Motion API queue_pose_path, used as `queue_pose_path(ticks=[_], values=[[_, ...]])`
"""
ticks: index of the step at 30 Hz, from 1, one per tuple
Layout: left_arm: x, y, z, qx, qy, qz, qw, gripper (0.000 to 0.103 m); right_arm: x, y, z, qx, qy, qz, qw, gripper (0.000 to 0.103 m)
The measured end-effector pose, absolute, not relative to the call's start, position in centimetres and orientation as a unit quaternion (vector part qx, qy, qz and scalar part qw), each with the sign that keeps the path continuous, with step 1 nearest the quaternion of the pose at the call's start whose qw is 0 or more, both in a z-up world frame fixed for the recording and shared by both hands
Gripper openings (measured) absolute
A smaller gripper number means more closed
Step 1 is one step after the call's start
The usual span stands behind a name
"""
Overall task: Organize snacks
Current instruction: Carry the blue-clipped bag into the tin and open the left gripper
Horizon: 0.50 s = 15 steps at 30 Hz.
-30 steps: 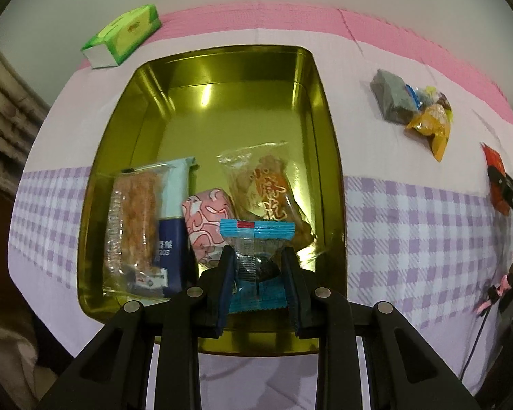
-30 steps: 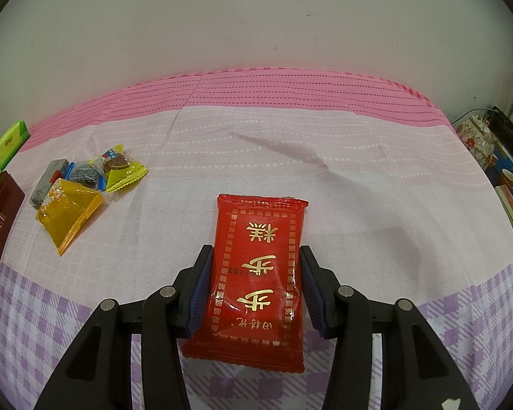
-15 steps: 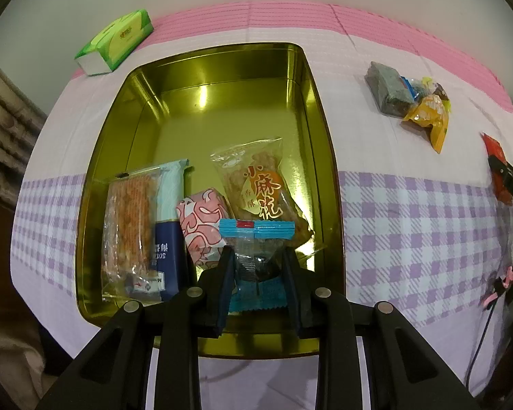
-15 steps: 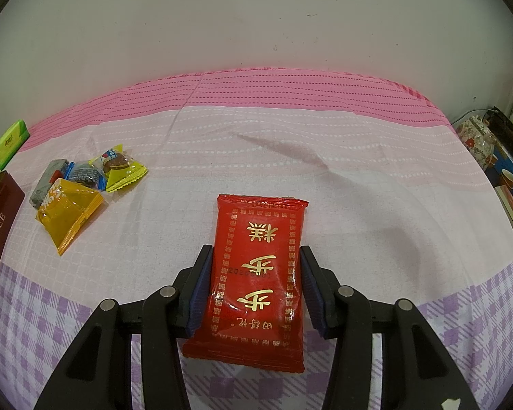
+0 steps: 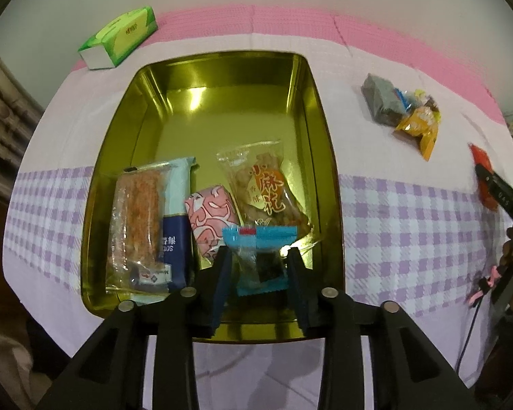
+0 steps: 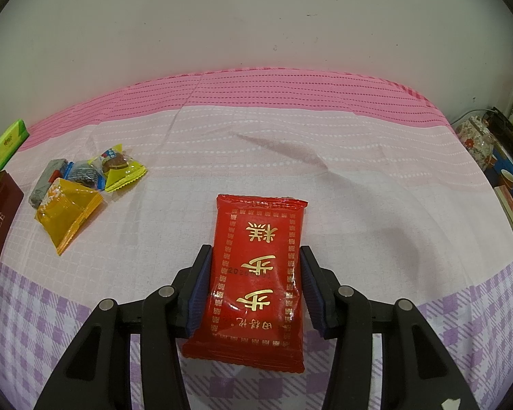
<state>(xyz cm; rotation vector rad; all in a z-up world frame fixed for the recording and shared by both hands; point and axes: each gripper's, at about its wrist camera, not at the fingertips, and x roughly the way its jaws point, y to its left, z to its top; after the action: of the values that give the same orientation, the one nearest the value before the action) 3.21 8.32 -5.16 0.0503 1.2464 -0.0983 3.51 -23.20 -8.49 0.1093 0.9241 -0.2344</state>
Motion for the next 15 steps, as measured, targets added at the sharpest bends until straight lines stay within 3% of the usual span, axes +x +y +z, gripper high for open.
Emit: queue_pose_path(ticks=[12,15], values=[[2.4,12.2,-1.5,-0.001,0.504,-0.016,0.864,0.046,3.7,-23.6,-8.3,0.05,0.454,-0.119,0.881,0.042],[2.3,13.2,-1.1,0.005,0.49,0.009,0.872,0.056,4.1,-23.7,-8.3,0.047,0.46,-0.123,0.878,0.042]])
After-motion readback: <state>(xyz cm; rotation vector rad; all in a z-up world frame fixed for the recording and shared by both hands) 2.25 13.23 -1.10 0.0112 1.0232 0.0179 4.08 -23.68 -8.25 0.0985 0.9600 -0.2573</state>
